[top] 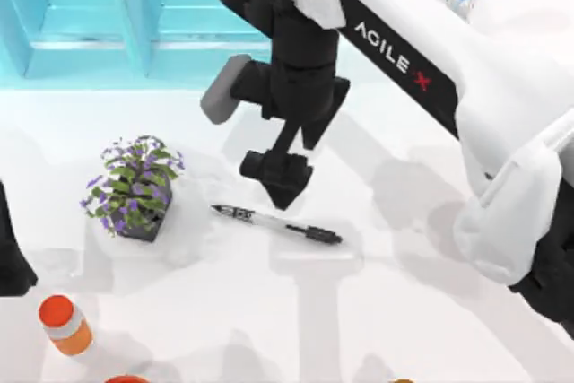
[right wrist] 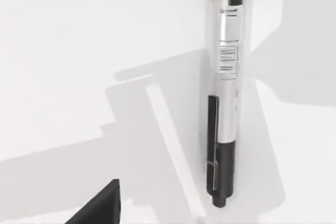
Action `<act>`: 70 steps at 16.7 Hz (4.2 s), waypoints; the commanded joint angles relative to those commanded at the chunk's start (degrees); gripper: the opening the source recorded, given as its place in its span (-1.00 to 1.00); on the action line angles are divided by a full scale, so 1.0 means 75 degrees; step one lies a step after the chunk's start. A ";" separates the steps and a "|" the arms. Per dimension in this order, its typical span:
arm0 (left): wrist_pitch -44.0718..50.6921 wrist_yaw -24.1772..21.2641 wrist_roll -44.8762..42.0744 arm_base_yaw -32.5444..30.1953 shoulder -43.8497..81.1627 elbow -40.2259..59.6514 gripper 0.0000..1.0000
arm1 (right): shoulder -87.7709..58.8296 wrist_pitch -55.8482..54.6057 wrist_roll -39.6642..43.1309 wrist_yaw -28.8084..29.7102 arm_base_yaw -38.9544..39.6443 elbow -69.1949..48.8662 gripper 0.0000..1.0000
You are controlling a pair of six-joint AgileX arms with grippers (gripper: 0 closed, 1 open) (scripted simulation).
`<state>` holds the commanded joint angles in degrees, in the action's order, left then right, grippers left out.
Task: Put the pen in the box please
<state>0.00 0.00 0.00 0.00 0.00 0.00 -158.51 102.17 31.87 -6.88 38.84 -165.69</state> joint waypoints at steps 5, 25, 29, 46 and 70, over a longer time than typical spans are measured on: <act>0.0000 0.0000 0.0000 0.0000 0.0000 0.0000 1.00 | -0.0120 0.0025 0.0031 -0.0056 0.0065 -0.0081 1.00; 0.0000 0.0000 0.0000 0.0000 0.0000 0.0000 1.00 | 0.1207 -0.4228 -0.0181 -0.0095 0.0287 0.5480 1.00; 0.0000 0.0000 0.0000 0.0000 0.0000 0.0000 1.00 | 0.1233 -0.4316 -0.0189 -0.0096 0.0295 0.5584 1.00; 0.0000 0.0000 0.0000 0.0000 0.0000 0.0000 1.00 | 0.1233 -0.4316 -0.0189 -0.0096 0.0295 0.5584 -1.00; 0.0000 0.0000 0.0000 0.0000 0.0000 0.0000 1.00 | 0.0399 -0.0100 -0.0017 0.0198 0.0169 -0.0076 -1.00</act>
<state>0.00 0.00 0.00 0.00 0.00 0.00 -155.52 101.42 31.74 -5.40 40.10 -166.27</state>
